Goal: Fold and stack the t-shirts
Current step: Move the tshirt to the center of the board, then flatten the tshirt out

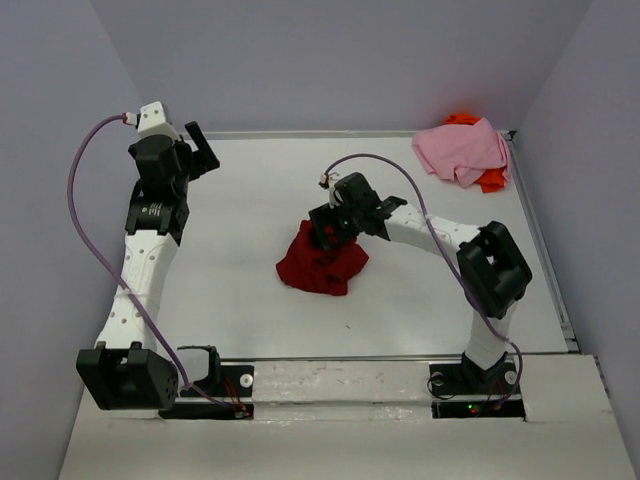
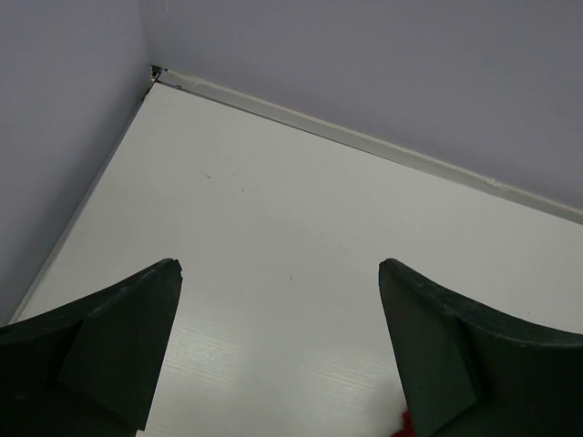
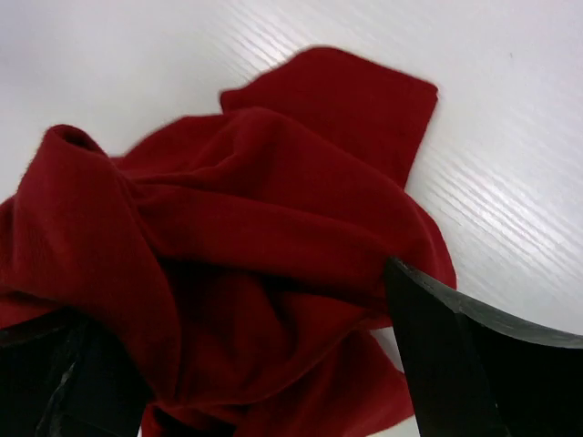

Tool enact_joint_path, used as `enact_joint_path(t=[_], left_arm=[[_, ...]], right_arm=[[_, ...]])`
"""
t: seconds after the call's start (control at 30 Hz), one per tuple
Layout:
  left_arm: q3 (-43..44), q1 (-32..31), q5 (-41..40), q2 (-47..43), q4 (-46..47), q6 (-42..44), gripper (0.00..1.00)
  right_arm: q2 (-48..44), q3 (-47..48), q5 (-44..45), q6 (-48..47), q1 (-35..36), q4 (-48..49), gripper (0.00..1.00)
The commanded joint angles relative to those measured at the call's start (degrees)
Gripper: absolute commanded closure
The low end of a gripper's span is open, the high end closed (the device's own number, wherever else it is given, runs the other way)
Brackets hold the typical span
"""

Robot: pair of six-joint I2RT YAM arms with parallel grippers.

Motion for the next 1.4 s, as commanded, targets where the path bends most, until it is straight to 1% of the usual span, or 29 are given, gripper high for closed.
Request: enact_joint_path(t=[0.0,0.1,0.13,0.27,0.37,0.4,0.47,0.57,0.63,0.73,0.83,0.9,1.0,1.03,1.1,1.13,1.17,1.2,1.23,1.3,1.33,1.37], left_arm=[[-0.6,0.2,2.6,-0.5,2.3,0.4,0.01],[-1.0,0.3,3.1,-0.6,2.3,0.6,0.01],[-1.2,0.3,3.5,-0.7,2.4,0.5,0.01],[-2.1,0.3,5.6,-0.6,2.6,0.5,0.01],[-3.2,0.2,7.9,-0.2,2.6,0.1,0.01],[-3.5,0.2,10.8,-0.1,2.6,-0.1,0.01],[-5.0,0.2,12.8,0.1,2.0,-1.9,0.01],[-7.0,0.0,14.1,-0.4,0.7,-4.8,0.01],[-10.0,-0.2,14.7,-1.9,-0.4,-8.2,0.01],[-15.4,-0.4,15.6,-6.3,-1.4,-13.0,0.01],[-20.1,-0.4,14.5,-10.1,-4.3,-18.0,0.01],[-22.6,-0.4,11.8,-15.1,-7.8,-21.0,0.01],[-24.6,-0.4,8.9,-18.1,-12.2,-22.8,0.01],[-24.7,-0.3,8.6,-19.3,-13.0,-23.3,0.01],[-25.3,-0.2,8.6,-20.1,-13.9,-23.5,0.01],[-25.4,-0.2,8.6,-20.2,-13.9,-23.4,0.01],[-25.7,-0.2,8.6,-20.2,-13.3,-23.1,0.01],[-25.7,-0.2,9.0,-20.0,-13.1,-23.1,0.01],[-25.6,-0.2,9.4,-19.3,-13.0,-23.0,0.01],[-25.4,-0.2,11.2,-18.5,-12.1,-22.7,0.01],[-25.5,-0.2,11.6,-18.1,-11.7,-22.6,0.01],[-25.6,-0.2,11.9,-18.0,-11.1,-22.5,0.01]], right_arm=[[-4.1,8.8,4.1,-3.9,0.0,-2.6,0.00],[-6.3,13.9,5.3,-5.9,0.0,-6.7,0.00],[-7.9,16.0,7.0,-7.1,0.0,-7.6,0.00],[-12.7,17.9,10.5,-8.9,0.0,-11.5,0.00],[-16.6,18.5,7.1,-8.6,0.0,-14.1,0.00],[-17.7,17.9,5.3,-8.5,0.0,-14.4,0.00],[-21.0,14.5,1.2,-7.9,0.0,-14.4,0.01],[-23.3,10.6,-3.2,-5.4,0.0,-14.7,0.05],[-24.2,7.0,-6.1,-4.8,1.2,-15.5,0.09],[-24.5,2.6,-4.7,-7.7,4.5,-15.5,0.09],[-24.6,0.0,-4.7,-9.0,7.6,-14.2,0.10],[-23.6,1.0,-4.3,-10.7,10.2,-13.0,0.11],[-18.8,4.1,-1.4,-11.9,14.2,-12.3,0.11],[-15.0,6.7,2.3,-13.7,16.9,-12.4,0.11],[-11.1,9.3,6.9,-15.7,18.7,-13.1,0.11],[-9.1,10.7,10.6,-16.6,18.7,-13.8,0.11],[-5.3,13.7,16.8,-17.1,18.7,-15.4,0.10],[-3.5,14.9,19.8,-17.9,18.7,-16.2,0.09],[-1.8,16.0,24.7,-19.4,18.7,-17.3,0.07],[0.8,16.4,26.3,-20.6,18.7,-17.4,0.06],[1.2,15.7,24.1,-20.2,18.7,-16.7,0.07],[1.9,15.6,24.0,-19.9,18.7,-16.6,0.10]])
